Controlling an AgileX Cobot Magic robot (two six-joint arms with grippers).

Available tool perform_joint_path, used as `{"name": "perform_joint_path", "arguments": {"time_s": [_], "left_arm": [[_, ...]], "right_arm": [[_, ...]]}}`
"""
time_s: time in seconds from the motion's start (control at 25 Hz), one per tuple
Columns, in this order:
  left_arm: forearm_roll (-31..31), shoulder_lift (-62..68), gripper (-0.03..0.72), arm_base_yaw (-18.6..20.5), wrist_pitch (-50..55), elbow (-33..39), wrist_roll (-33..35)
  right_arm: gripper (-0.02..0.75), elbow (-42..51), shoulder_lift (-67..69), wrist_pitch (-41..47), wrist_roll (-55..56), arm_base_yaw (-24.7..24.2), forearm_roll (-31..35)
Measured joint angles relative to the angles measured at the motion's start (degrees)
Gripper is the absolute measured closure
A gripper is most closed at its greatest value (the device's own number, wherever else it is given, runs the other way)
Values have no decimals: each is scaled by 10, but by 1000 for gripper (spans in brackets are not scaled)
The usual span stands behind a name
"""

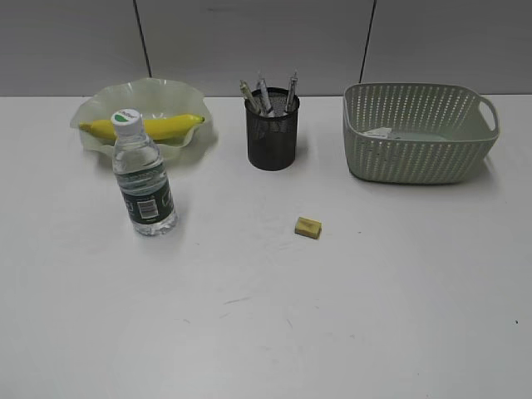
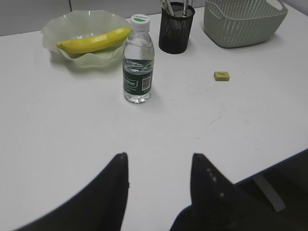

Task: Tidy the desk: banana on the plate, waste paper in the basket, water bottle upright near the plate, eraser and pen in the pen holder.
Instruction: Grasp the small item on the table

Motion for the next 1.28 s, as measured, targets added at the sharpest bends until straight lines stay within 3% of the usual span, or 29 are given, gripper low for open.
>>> {"name": "perform_joint_path", "arguments": {"time_s": [0.28, 0.52, 0.88, 1.12, 1.28], "left_arm": [[0, 0, 367, 0, 0, 0, 0], [0, 70, 367, -1, -25, -10, 0], [-30, 416, 367, -1, -210, -100, 0], [-89, 673, 367, -3, -234, -213, 0], [-95, 811, 367, -31, -224, -303, 0]], "right_arm": [[283, 39, -227, -2, 0, 0, 2], [283, 39, -253, -3, 3, 0, 1], [283, 40, -253, -3, 3, 0, 1], [283, 40, -253, -3, 3, 0, 1], [283, 40, -253, -3, 3, 0, 1]]}}
